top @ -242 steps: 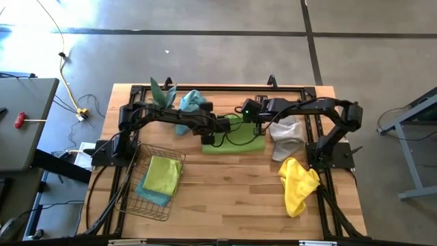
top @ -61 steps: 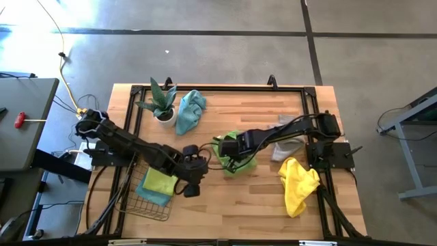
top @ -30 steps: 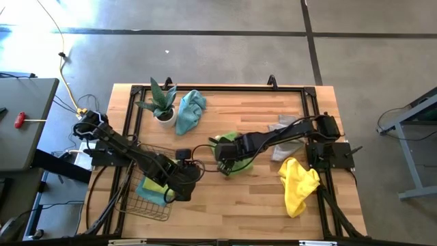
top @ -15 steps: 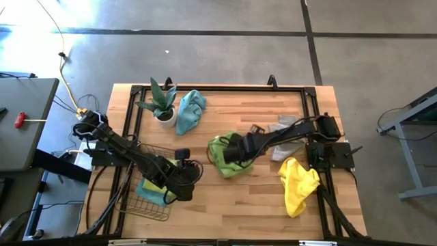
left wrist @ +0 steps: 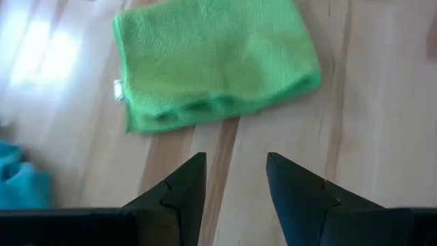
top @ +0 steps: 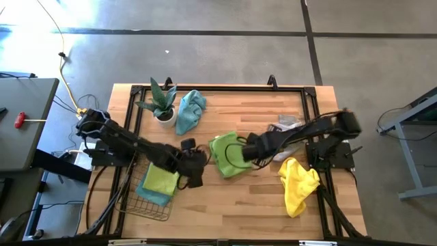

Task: Fold microfiber towels
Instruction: Put the green microfiber towel into the wire basket

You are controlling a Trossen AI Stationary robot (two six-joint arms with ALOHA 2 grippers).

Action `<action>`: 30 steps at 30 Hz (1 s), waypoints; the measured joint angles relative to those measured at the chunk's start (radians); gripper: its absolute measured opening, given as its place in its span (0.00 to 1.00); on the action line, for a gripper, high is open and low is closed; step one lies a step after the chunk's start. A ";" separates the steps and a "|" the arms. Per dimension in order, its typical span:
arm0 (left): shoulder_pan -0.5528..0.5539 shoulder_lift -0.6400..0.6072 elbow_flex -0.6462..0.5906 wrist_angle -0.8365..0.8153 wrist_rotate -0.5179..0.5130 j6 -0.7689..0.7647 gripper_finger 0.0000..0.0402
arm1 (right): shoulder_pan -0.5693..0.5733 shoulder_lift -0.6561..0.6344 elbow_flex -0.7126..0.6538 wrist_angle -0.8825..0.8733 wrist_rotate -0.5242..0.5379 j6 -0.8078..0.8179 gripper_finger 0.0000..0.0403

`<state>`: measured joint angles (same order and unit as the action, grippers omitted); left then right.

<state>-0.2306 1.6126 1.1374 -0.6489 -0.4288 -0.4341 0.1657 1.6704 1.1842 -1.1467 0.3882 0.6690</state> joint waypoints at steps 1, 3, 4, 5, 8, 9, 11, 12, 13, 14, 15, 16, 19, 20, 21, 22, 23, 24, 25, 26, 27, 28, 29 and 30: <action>0.022 0.009 0.000 0.031 0.026 0.000 0.36 | -0.009 -0.045 -0.049 0.086 -0.026 0.000 0.39; 0.060 0.015 -0.002 0.066 0.070 0.001 0.36 | -0.021 -0.128 -0.158 0.283 -0.078 -0.026 0.39; 0.080 0.013 -0.002 0.095 0.085 0.004 0.36 | -0.025 -0.170 -0.215 0.394 -0.112 -0.051 0.39; 0.098 0.013 0.000 0.133 0.101 0.009 0.36 | -0.029 -0.209 -0.272 0.503 -0.141 -0.072 0.39; 0.157 0.023 -0.001 0.192 0.148 -0.006 0.36 | -0.045 -0.296 -0.431 0.819 -0.234 -0.103 0.39; 0.177 0.024 -0.001 0.206 0.176 -0.011 0.36 | -0.049 -0.318 -0.480 0.911 -0.256 -0.104 0.39; 0.213 0.038 0.002 0.237 0.244 -0.018 0.36 | -0.062 -0.344 -0.563 1.098 -0.285 -0.110 0.39; 0.227 0.048 0.001 0.234 0.272 -0.029 0.36 | -0.067 -0.353 -0.599 1.171 -0.292 -0.121 0.39; 0.240 0.058 0.000 0.229 0.289 -0.046 0.37 | -0.072 -0.356 -0.629 1.239 -0.292 -0.132 0.39; 0.252 0.066 0.000 0.227 0.300 -0.061 0.38 | -0.077 -0.354 -0.655 1.298 -0.293 -0.146 0.39; 0.262 0.073 0.000 0.226 0.306 -0.072 0.39 | -0.083 -0.354 -0.676 1.340 -0.293 -0.157 0.39; 0.273 0.081 0.000 0.224 0.311 -0.092 0.40 | -0.089 -0.354 -0.691 1.368 -0.293 -0.174 0.39; 0.301 0.108 -0.001 0.193 0.316 -0.169 0.44 | -0.107 -0.346 -0.716 1.405 -0.284 -0.217 0.39; 0.309 0.116 -0.001 0.193 0.316 -0.192 0.46 | -0.113 -0.346 -0.723 1.401 -0.270 -0.233 0.39; 0.317 0.124 0.000 0.194 0.319 -0.215 0.47 | -0.116 -0.345 -0.727 1.396 -0.254 -0.247 0.39; 0.325 0.128 -0.001 0.193 0.328 -0.234 0.49 | -0.120 -0.345 -0.729 1.387 -0.240 -0.258 0.39; 0.334 0.128 -0.001 0.191 0.335 -0.247 0.50 | -0.122 -0.345 -0.730 1.368 -0.235 -0.266 0.39; 0.341 0.128 -0.001 0.193 0.337 -0.256 0.52 | -0.123 -0.345 -0.730 1.344 -0.243 -0.267 0.39; 0.349 0.130 0.000 0.197 0.337 -0.261 0.53 | -0.122 -0.344 -0.731 1.326 -0.257 -0.265 0.39; 0.359 0.132 0.000 0.197 0.332 -0.262 0.54 | -0.118 -0.344 -0.731 1.320 -0.263 -0.252 0.39; 0.370 0.133 0.000 0.192 0.325 -0.260 0.55 | -0.115 -0.344 -0.731 1.324 -0.263 -0.231 0.39; 0.384 0.134 0.000 0.189 0.319 -0.251 0.55 | -0.113 -0.344 -0.731 1.326 -0.266 -0.211 0.39; 0.399 0.134 0.000 0.191 0.312 -0.238 0.56 | -0.112 -0.344 -0.731 1.326 -0.266 -0.195 0.39; 0.415 0.134 0.000 0.193 0.305 -0.224 0.56 | -0.113 -0.344 -0.731 1.328 -0.266 -0.183 0.39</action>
<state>0.1844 1.7466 1.1374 -0.4558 -0.1242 -0.6581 0.0528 1.3262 0.4530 0.1816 0.1226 0.4855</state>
